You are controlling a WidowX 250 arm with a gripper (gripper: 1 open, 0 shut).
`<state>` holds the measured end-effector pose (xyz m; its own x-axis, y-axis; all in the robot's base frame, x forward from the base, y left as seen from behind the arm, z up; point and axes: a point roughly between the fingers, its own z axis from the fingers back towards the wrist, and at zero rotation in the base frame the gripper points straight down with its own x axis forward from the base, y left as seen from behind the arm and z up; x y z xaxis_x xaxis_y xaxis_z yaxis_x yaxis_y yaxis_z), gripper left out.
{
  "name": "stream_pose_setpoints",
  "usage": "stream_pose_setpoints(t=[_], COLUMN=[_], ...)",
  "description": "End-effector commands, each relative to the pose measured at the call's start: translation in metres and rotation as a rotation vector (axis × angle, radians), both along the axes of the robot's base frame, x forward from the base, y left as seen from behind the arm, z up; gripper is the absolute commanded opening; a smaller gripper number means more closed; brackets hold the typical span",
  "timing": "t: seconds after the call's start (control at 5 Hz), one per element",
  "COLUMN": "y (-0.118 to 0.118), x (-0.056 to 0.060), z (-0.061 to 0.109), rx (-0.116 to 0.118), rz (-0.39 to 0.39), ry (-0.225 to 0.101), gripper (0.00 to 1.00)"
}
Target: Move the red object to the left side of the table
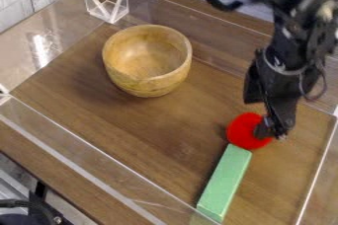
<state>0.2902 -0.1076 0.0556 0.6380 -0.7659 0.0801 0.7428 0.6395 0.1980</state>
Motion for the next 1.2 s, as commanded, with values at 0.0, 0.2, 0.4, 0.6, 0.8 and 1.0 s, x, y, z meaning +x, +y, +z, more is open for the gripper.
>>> stream_pose_setpoints(t=[0.0, 0.2, 0.4, 0.6, 0.8, 1.0], y=[-0.022, -0.021, -0.021, -0.01, 0.011, 0.029], x=[0.004, 0.013, 0.02, 0.02, 0.022, 0.01], z=[0.003, 0.003, 0.012, 0.041, 0.068, 0.073], rx=[-0.022, -0.025, -0.017, 0.01, -0.015, -0.03], rz=[0.054, 0.018, -0.019, 0.069, 0.173, 0.181], ry=[-0.041, -0.042, -0.045, -0.067, -0.081, -0.085], gripper=[1.0, 0.0, 0.0, 0.0, 0.0, 0.0])
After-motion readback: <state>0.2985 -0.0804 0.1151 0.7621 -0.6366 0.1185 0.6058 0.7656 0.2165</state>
